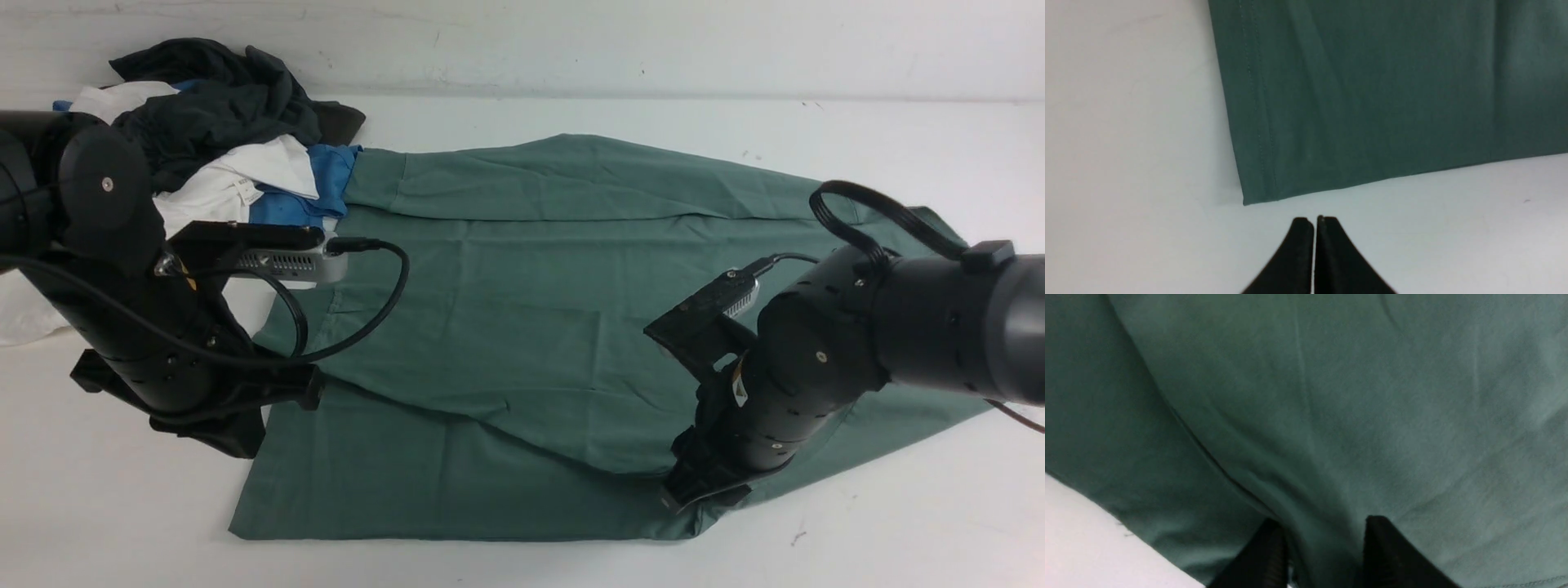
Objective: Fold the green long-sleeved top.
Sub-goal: Use the left arm to clamp the cuff farthest from it
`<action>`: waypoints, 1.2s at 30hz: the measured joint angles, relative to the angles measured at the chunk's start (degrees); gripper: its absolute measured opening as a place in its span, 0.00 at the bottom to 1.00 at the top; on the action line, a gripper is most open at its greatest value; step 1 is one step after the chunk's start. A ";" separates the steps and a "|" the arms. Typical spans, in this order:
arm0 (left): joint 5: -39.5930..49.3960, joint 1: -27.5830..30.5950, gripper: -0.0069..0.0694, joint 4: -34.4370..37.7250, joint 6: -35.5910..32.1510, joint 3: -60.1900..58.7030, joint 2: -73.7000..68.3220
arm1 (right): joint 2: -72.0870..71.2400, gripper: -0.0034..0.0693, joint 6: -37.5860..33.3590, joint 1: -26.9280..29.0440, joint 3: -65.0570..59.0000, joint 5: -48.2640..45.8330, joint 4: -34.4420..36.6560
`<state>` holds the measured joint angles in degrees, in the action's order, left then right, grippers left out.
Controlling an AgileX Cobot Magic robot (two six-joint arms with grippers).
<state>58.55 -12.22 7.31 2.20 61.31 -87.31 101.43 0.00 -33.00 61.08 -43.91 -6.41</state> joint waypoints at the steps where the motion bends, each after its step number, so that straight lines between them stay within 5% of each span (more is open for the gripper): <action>1: -0.10 0.00 0.09 0.00 0.00 0.00 0.18 | 0.00 0.27 0.61 0.00 0.06 -0.17 -0.28; 3: -0.17 0.00 0.09 0.00 0.00 0.00 0.68 | 0.00 0.13 0.98 0.00 0.13 -0.87 -0.56; 7: -0.21 0.00 0.09 0.00 0.00 0.00 1.87 | -0.22 0.05 1.17 0.00 0.13 -4.12 -0.62; 36: -0.22 0.00 0.09 -0.05 0.00 -0.01 3.48 | -7.90 0.05 9.34 0.00 0.17 -24.85 2.75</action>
<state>58.34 -12.22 7.25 2.20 61.29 -83.83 93.53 9.34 -33.00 61.25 -68.77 -3.66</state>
